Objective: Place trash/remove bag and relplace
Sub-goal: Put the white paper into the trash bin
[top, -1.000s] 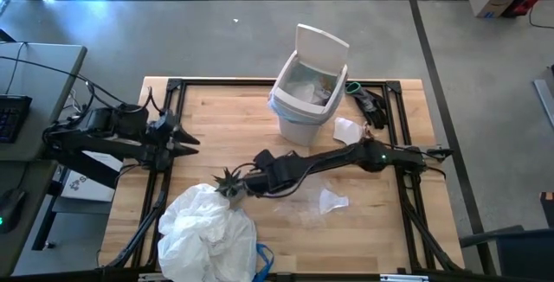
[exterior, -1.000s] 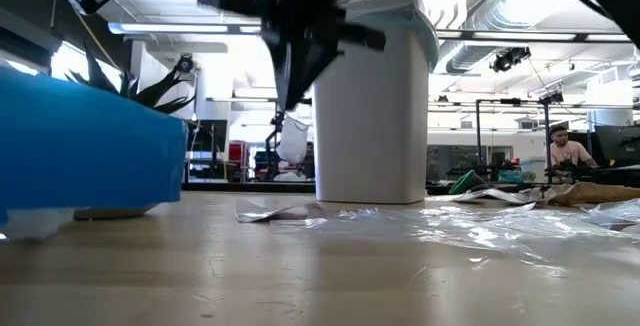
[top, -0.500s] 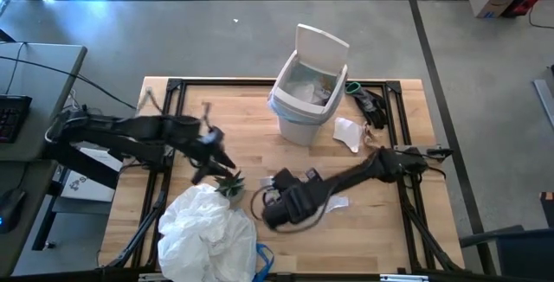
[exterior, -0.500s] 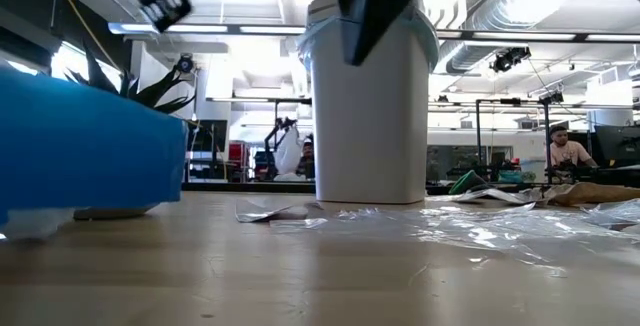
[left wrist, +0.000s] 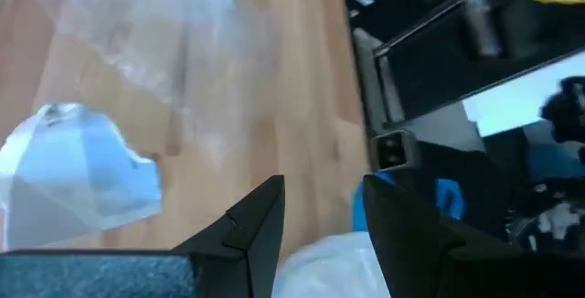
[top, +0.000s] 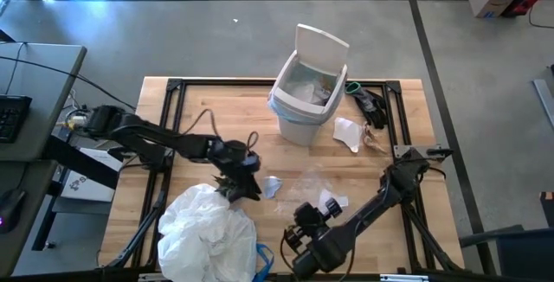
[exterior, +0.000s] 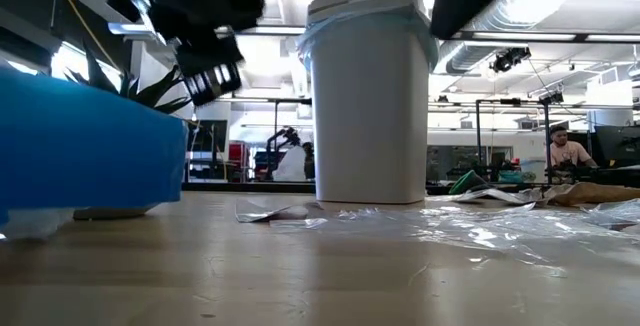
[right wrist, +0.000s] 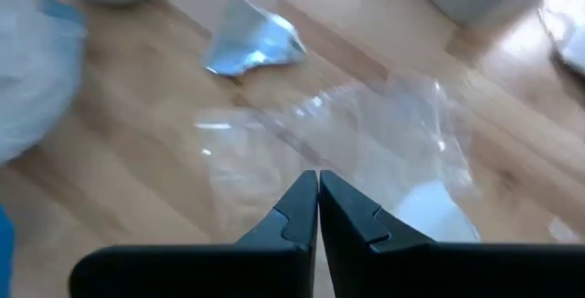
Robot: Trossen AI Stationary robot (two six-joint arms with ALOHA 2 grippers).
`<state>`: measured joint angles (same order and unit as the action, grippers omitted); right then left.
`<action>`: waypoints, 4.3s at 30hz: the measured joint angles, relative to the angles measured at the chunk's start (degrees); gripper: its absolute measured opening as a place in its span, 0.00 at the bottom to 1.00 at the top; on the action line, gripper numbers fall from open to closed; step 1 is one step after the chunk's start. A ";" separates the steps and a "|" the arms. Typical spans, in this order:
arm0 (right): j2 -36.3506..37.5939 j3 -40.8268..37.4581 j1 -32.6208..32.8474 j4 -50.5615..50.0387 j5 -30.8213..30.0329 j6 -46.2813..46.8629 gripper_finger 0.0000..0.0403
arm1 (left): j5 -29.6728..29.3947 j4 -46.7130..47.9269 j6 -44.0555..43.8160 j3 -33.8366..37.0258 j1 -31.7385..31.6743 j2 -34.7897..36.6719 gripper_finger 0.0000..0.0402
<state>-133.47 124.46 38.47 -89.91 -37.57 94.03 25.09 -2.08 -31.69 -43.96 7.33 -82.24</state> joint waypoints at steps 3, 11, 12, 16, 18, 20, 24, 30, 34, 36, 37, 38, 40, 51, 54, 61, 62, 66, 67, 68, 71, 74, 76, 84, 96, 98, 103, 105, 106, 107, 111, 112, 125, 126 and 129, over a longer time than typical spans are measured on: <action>0.00 -1.73 -0.68 -0.10 3.48 0.58 0.00 | -1.48 2.68 0.73 -1.96 -1.96 -3.43 0.33; -0.04 -5.52 -2.78 5.04 4.51 -1.83 0.05 | -0.30 8.80 3.94 -4.58 -7.33 -8.21 0.33; -0.04 -5.53 -3.08 6.23 4.49 -2.71 0.08 | -0.22 9.42 4.31 -4.59 -7.52 -8.49 0.33; -0.04 -5.51 -4.03 8.85 4.27 -4.99 0.19 | -0.12 12.69 6.30 -4.62 -7.75 -8.92 0.33; -0.04 -5.51 -4.32 8.74 4.24 -5.12 0.24 | -0.10 12.93 6.93 -4.62 -7.68 -8.85 0.33; -0.04 -5.51 -4.48 8.57 3.71 -5.11 0.27 | 0.01 13.67 7.06 -4.62 -7.33 -8.63 0.33; -0.04 -5.51 -4.79 8.86 2.20 -5.04 0.31 | 0.33 15.64 7.95 -4.62 -6.90 -8.65 0.33; 0.07 -6.99 -7.48 13.29 0.94 -6.63 0.36 | 1.50 16.82 9.13 -4.62 -6.94 -8.76 0.33; 0.04 -11.35 -10.46 23.87 5.41 -9.27 0.37 | 0.75 16.98 9.88 -4.64 -6.94 -10.13 0.33; 0.04 -14.05 -11.45 29.27 6.20 -9.23 0.37 | -0.62 17.59 10.69 -4.64 -6.94 -11.34 0.31; -0.01 -15.14 -11.86 30.99 6.18 -8.93 0.37 | -0.86 17.50 10.96 -4.63 -6.95 -11.94 0.31; -0.04 -16.21 -12.21 32.43 6.18 -8.35 0.37 | -0.96 17.45 11.11 -4.64 -7.01 -12.63 0.30; -0.04 -18.03 -12.68 34.84 6.30 -6.83 0.37 | -0.73 16.71 11.28 -4.64 -7.01 -13.74 0.27; 2.79 -27.74 -13.77 41.50 7.40 0.81 0.37 | -1.43 13.46 12.97 -4.64 -6.99 -16.85 0.18; 6.75 -34.45 -14.10 46.28 6.29 3.00 0.37 | -1.50 13.21 13.00 -4.64 -6.99 -16.87 0.18; 16.98 -58.18 -16.54 83.16 6.91 2.09 0.37 | -1.48 11.94 13.36 -4.62 -6.99 -16.87 0.18; 17.71 -60.74 -16.94 87.70 7.57 2.09 0.37 | -1.48 11.92 13.35 -4.62 -6.99 -16.87 0.18; 18.81 -64.95 -18.26 94.74 10.80 3.41 0.37 | -1.65 11.51 13.34 -4.62 -6.99 -16.87 0.18; 18.82 -64.98 -18.46 95.02 11.14 3.48 0.37 | -1.66 11.36 13.36 -4.62 -6.99 -16.87 0.18; 18.82 -64.81 -18.69 95.00 11.47 3.39 0.37 | -1.65 11.24 13.36 -4.62 -6.99 -16.87 0.18; 18.69 -63.49 -19.76 94.84 13.22 1.05 0.37 | -1.67 10.75 13.42 -4.62 -6.99 -16.87 0.18; 18.69 -62.23 -21.00 93.79 14.27 -0.05 0.37 | -1.60 10.10 13.43 -4.62 -6.99 -17.40 0.18; 18.67 -61.75 -21.68 91.89 14.77 -0.20 0.37 | -1.28 9.67 13.36 -4.62 -6.99 -18.33 0.18; 18.60 -61.55 -22.05 90.85 16.94 0.08 0.37 | 1.01 5.39 12.89 -4.88 -5.39 -23.90 0.18; 18.29 -61.53 -21.63 92.69 16.53 -0.26 0.25 | 0.87 2.44 12.27 -4.66 -5.04 -23.84 0.08; 18.29 -61.53 -21.56 92.69 15.88 -0.65 0.17 | 0.73 2.31 12.24 -4.66 -5.04 -23.85 0.06; 18.27 -61.53 -21.57 92.79 15.42 -2.88 0.02 | 0.62 2.20 12.22 -4.62 -5.04 -23.87 0.05; 18.27 -61.53 -21.57 92.72 15.42 -3.15 0.02 | 0.62 2.20 12.22 -4.62 -5.04 -23.85 0.05; 18.27 -61.53 -21.55 92.84 15.29 -4.07 0.01 | 0.57 2.24 12.22 -4.62 -5.06 -23.66 0.05; 18.27 -61.53 -21.39 93.09 15.01 -4.51 0.00 | 0.54 2.28 12.14 -4.60 -5.19 -23.53 0.05; 18.27 -61.53 -20.72 94.94 13.36 -5.91 0.00 | -0.06 3.84 11.24 -4.40 -5.86 -21.13 0.05; 18.27 -61.53 -20.48 95.36 13.07 -6.16 0.00 | -0.13 4.32 11.27 -4.38 -5.92 -20.13 0.05; 25.71 -61.53 -16.90 96.21 1.95 -16.50 0.00 | -0.54 11.44 11.80 -4.47 -5.62 0.64 0.11; 27.07 -61.53 -16.70 96.14 0.61 -18.14 0.00 | -0.46 11.44 11.67 -4.47 -5.10 2.47 0.12; 31.80 -61.53 -16.14 96.26 -3.46 -24.01 0.00 | -0.40 11.22 11.39 -4.51 -3.10 7.43 0.13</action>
<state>-101.67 62.94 22.34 6.35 -41.04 70.02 24.69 9.15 -20.29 -48.47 4.23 -74.81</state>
